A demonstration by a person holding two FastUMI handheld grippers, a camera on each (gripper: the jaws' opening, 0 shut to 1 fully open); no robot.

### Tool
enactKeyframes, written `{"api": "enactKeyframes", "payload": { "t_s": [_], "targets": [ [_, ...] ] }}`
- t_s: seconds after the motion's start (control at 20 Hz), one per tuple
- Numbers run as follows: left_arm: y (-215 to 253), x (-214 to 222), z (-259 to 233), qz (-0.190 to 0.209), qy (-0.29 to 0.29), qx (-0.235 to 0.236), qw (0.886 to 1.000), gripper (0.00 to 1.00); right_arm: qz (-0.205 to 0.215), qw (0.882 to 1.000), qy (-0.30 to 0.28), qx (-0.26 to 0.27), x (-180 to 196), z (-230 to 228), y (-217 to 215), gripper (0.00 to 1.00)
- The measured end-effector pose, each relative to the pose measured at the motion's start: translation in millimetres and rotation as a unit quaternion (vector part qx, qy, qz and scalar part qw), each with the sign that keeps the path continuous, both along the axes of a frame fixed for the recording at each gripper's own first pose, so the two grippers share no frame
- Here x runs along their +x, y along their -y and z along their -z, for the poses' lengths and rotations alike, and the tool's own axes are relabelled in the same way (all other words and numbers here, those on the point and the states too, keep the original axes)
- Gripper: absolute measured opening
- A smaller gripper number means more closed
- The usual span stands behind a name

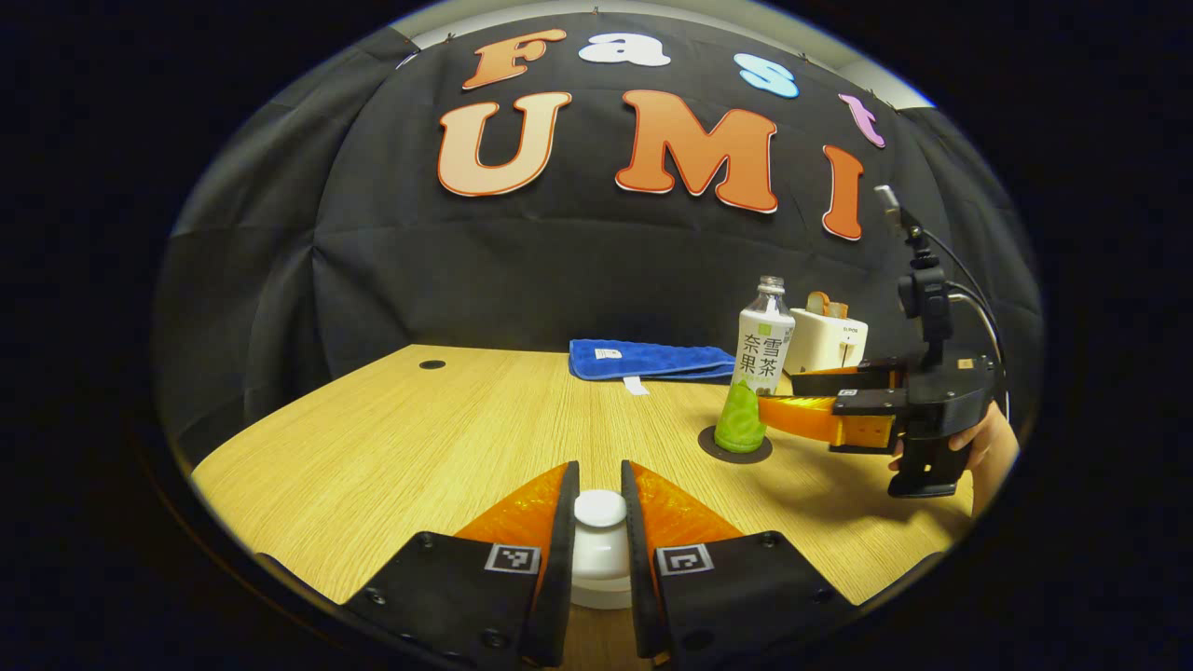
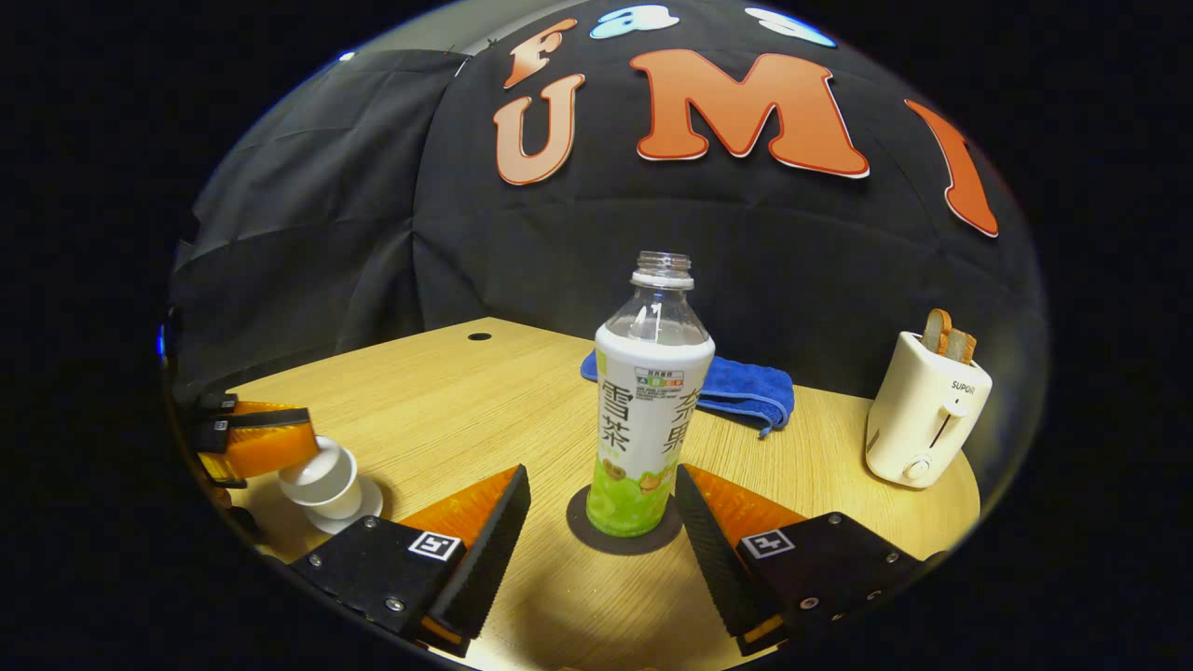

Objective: Open the teacup lid with one hand, grasp the water bottle and pour water into the teacup with the other hand; after pouring, place the water bottle on the coaster and then close the teacup lid.

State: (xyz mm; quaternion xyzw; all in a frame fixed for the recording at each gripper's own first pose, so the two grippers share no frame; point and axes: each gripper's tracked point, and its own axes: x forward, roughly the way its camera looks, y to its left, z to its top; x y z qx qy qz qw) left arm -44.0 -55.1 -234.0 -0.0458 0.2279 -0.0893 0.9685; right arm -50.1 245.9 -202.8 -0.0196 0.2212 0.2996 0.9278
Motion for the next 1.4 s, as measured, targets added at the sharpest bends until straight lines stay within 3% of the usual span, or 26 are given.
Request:
{"api": "enactKeyframes", "payload": {
  "t_s": [0.25, 0.75, 0.95, 1.0, 1.15, 1.35, 1.4],
  "targets": [
    [5.8, -1.0, 6.7, 0.015, -0.003, 0.038, 0.999, 0.30, -0.006, 1.000, 0.031, -0.004, -20.6, -19.3, 13.7, 0.94],
    [9.4, -4.7, 10.7, 0.027, -0.012, 0.050, 0.998, 0.33, 0.030, 0.998, 0.053, 0.014, -29.9, -42.3, 49.6, 0.94],
    [7.9, -4.7, 4.9, 0.023, -0.008, 0.052, 0.998, 0.48, 0.046, 0.997, 0.064, 0.016, -30.8, -48.6, 64.4, 0.94],
    [7.0, -3.9, -0.8, 0.023, -0.001, 0.052, 0.998, 0.58, 0.048, 0.997, 0.064, 0.018, -32.5, -51.2, 66.8, 0.95],
    [-0.9, 1.0, -24.1, 0.009, 0.032, 0.058, 0.998, 0.66, 0.061, 0.995, 0.068, 0.031, -37.4, -58.6, 76.4, 0.95],
    [-6.0, 9.4, -73.8, -0.005, 0.084, 0.051, 0.995, 0.91, 0.100, 0.990, 0.089, 0.053, -39.1, -85.4, 95.9, 0.99],
    [-7.2, 12.0, -91.7, -0.008, 0.102, 0.053, 0.993, 0.99, 0.112, 0.987, 0.095, 0.059, -39.8, -94.1, 101.4, 0.95]
  ]
}}
